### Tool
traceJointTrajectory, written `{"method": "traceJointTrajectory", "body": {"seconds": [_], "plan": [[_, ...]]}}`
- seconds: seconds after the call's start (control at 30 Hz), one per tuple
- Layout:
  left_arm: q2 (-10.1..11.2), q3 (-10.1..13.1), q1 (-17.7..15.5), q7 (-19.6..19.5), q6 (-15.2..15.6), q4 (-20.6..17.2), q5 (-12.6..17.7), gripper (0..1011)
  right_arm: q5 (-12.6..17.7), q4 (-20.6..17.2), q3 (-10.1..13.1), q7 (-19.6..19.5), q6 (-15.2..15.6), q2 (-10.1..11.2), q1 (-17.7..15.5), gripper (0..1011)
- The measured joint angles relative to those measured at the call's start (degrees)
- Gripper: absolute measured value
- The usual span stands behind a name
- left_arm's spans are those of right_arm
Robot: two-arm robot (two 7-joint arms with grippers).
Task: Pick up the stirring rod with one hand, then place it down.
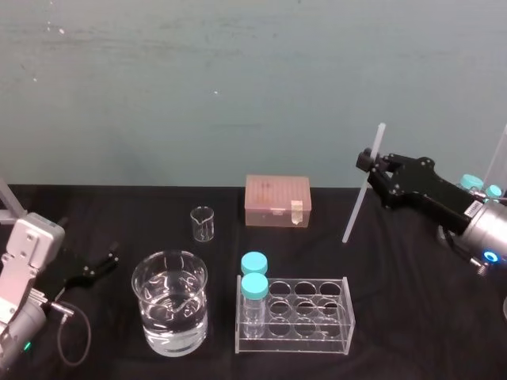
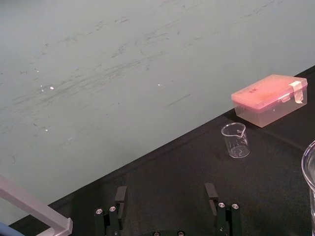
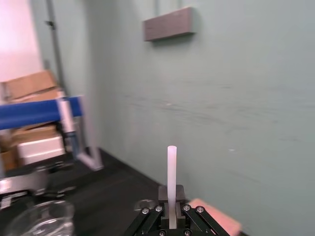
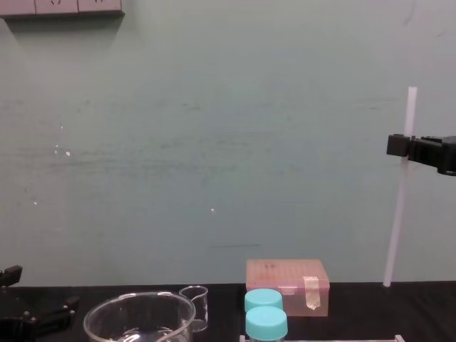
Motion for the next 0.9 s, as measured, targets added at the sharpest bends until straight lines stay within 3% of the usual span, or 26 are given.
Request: {"method": "traceJointTrajectory", "body": {"seconds": [0.2, 0.37, 0.9], "plan": [[0.0, 0.0, 0.0, 0.0, 0.0, 0.0, 0.0, 1005, -4.3, 5.7, 0.1, -5.6, -1.5, -4.3, 2.3, 72], [0.0, 0.0, 0.0, 0.0, 0.0, 0.0, 0.0, 1005, -6.4, 8.0, 0.0, -7.5, -2.1, -6.3, 3.3, 72], [0.0, 0.0, 0.0, 0.0, 0.0, 0.0, 0.0, 1004, -10.3, 10.2, 1.4, -9.5, -2.9, -8.7, 3.3, 72]]}}
